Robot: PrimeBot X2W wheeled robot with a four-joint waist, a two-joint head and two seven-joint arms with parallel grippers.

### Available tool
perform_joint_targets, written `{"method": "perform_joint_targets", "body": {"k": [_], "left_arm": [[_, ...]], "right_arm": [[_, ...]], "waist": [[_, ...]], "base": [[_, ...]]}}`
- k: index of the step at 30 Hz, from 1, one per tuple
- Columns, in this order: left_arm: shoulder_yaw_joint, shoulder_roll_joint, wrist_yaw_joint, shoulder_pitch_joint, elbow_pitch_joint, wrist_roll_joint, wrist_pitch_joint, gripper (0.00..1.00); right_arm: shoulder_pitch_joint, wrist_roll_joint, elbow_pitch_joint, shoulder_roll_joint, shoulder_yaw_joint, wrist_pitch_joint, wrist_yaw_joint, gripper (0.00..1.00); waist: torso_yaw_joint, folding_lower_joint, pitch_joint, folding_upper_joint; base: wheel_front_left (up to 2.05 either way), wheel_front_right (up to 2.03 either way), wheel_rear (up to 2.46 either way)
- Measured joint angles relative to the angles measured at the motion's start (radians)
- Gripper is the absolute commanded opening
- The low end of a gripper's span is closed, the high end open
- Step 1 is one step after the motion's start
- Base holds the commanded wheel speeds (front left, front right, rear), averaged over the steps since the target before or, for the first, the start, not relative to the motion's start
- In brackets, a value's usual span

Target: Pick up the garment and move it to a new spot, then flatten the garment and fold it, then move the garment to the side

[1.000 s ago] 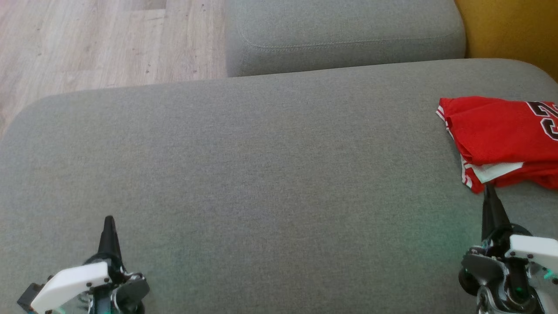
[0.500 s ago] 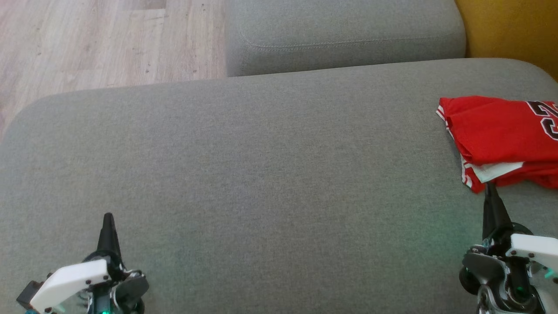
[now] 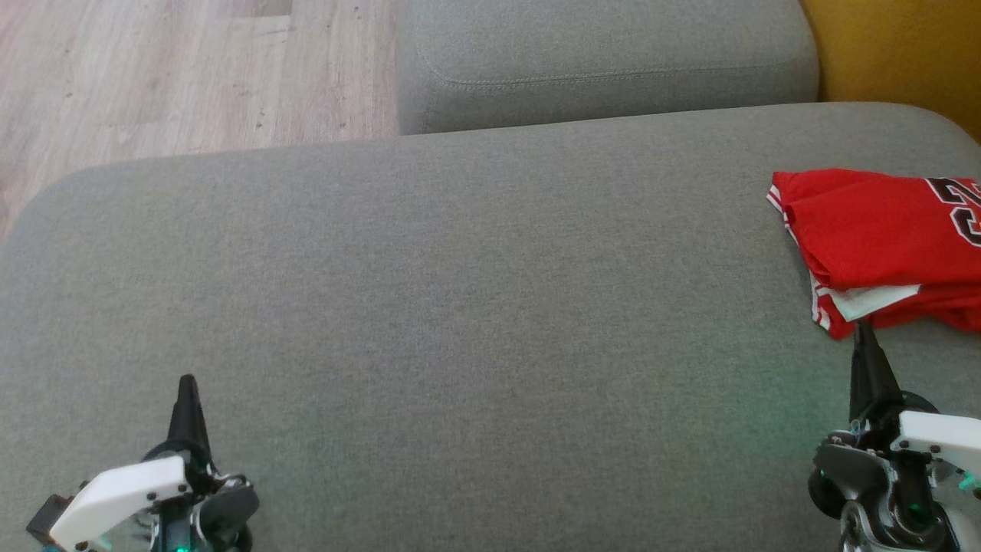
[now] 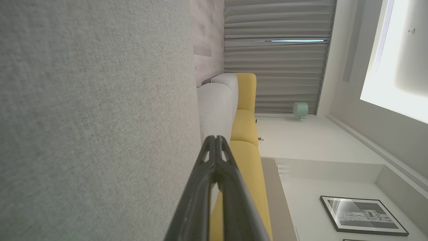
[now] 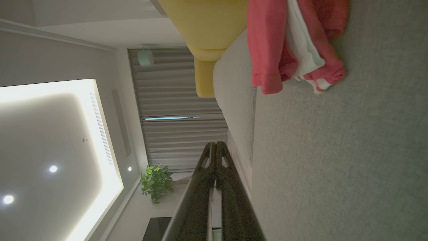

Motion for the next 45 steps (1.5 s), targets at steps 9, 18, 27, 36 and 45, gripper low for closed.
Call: {"method": "perform_joint_targets", "body": {"k": [9, 18, 27, 36, 45], "left_arm": [[0.004, -0.001, 0.0, 0.0, 0.0, 0.0, 0.0, 0.0], [0.006, -0.002, 0.0, 0.0, 0.0, 0.002, 0.004, 0.0], [0.007, -0.003, 0.0, 0.0, 0.0, 0.002, 0.005, 0.0], [0.008, -0.004, 0.0, 0.0, 0.0, 0.004, 0.008, 0.0], [0.01, -0.005, 0.0, 0.0, 0.0, 0.008, 0.009, 0.0]], "right_arm": [[0.0, 0.0, 0.0, 0.0, -0.003, 0.008, 0.0, 0.0], [0.0, -0.002, 0.0, 0.001, -0.004, 0.009, 0.0, 0.0], [0.0, -0.004, 0.0, 0.001, -0.006, 0.011, 0.0, 0.0], [0.0, -0.004, 0.0, 0.002, -0.009, 0.012, 0.0, 0.0], [0.0, -0.004, 0.0, 0.004, -0.012, 0.017, 0.0, 0.0]], "waist": [[0.0, 0.0, 0.0, 0.0], [0.0, 0.0, 0.0, 0.0], [0.0, 0.0, 0.0, 0.0], [0.0, 0.0, 0.0, 0.0], [0.0, 0.0, 0.0, 0.0]], "base": [[0.0, 0.0, 0.0], [0.0, 0.0, 0.0], [0.0, 0.0, 0.0], [0.0, 0.0, 0.0], [0.0, 0.0, 0.0]]}}
